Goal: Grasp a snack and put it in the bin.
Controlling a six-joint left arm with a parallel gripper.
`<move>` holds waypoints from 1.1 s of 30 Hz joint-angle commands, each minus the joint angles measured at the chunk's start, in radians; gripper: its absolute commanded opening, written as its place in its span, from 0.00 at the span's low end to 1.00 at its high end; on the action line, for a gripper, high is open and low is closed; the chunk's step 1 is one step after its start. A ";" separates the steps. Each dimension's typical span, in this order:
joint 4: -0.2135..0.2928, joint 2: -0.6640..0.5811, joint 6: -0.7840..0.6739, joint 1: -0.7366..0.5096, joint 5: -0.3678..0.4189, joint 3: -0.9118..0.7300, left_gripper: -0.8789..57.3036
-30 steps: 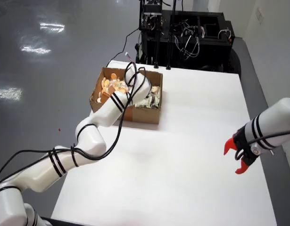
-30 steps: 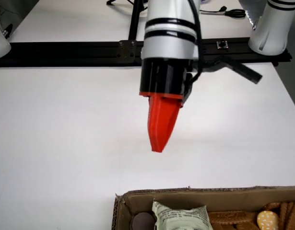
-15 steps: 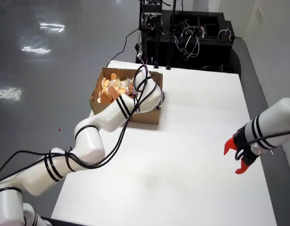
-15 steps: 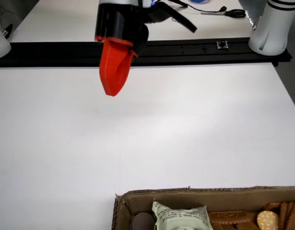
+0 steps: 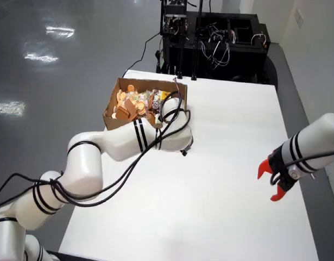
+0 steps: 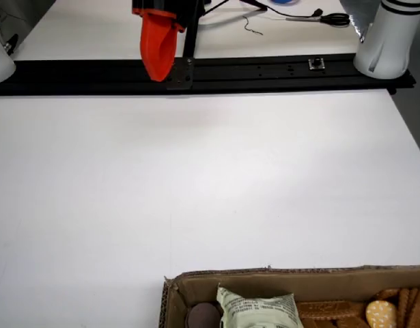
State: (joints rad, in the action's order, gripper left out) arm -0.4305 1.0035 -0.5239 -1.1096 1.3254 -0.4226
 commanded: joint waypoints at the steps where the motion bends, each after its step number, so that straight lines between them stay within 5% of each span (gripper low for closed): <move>1: 0.011 -0.080 -0.064 -0.026 -0.010 -0.137 0.01; 19: 0.133 -0.403 -0.199 -0.107 -0.102 -0.658 0.01; 33: 0.224 -0.590 -0.101 -0.104 -0.243 -0.880 0.02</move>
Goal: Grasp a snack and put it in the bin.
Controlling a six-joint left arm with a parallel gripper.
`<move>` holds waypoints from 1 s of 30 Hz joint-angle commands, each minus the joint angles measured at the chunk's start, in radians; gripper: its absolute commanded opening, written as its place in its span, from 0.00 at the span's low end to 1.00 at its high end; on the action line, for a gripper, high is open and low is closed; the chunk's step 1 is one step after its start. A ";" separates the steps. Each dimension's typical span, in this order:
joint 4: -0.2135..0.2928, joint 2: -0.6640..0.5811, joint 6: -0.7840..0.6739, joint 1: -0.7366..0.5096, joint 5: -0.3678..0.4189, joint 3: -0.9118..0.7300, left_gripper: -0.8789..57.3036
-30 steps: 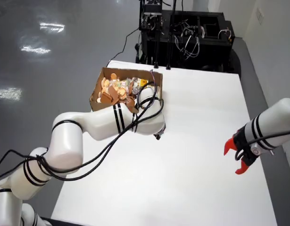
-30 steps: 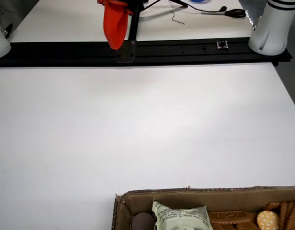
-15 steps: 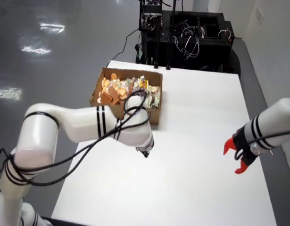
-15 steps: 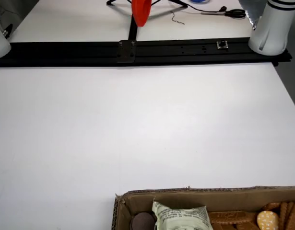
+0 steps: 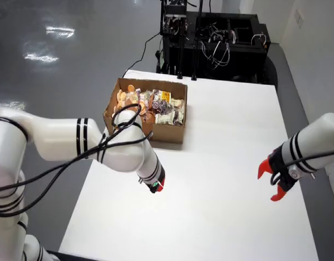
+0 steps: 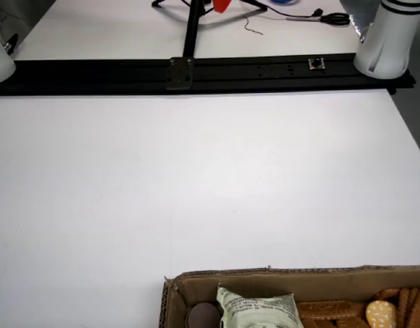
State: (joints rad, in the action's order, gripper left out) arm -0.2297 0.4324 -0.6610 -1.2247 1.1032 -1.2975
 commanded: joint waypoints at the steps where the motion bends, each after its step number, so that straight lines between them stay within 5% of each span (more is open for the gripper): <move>1: 0.028 -0.026 0.043 0.014 -0.028 -0.008 0.02; 30: 0.058 -0.078 0.160 0.086 -0.064 -0.017 0.02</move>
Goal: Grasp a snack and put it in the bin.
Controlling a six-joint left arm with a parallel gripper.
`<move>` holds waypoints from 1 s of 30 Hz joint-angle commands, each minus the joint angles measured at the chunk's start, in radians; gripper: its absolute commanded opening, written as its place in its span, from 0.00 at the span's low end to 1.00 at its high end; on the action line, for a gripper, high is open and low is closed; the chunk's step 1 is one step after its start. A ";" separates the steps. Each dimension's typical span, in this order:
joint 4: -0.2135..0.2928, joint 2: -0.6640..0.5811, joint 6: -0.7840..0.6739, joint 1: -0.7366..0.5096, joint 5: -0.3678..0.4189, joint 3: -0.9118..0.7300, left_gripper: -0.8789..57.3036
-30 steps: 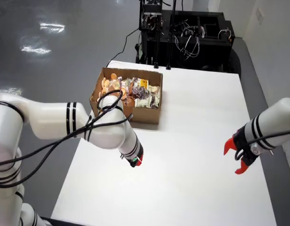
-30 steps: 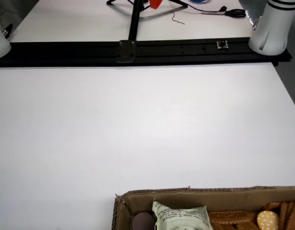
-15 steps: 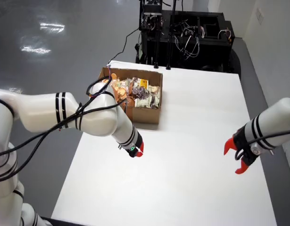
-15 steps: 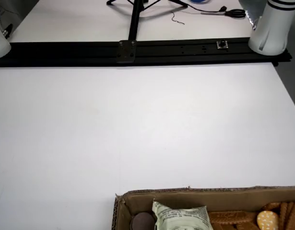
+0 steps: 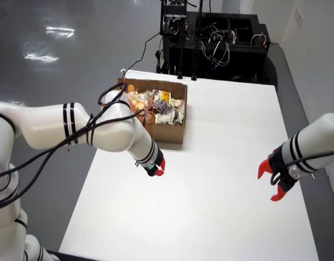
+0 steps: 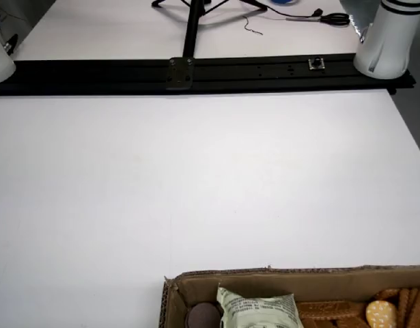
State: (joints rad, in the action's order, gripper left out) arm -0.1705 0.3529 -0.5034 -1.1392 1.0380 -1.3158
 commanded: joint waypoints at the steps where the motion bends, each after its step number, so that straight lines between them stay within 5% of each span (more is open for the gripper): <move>1: -0.001 0.002 0.003 0.001 0.001 0.001 0.02; 30: -0.001 0.001 0.005 -0.008 0.000 0.001 0.02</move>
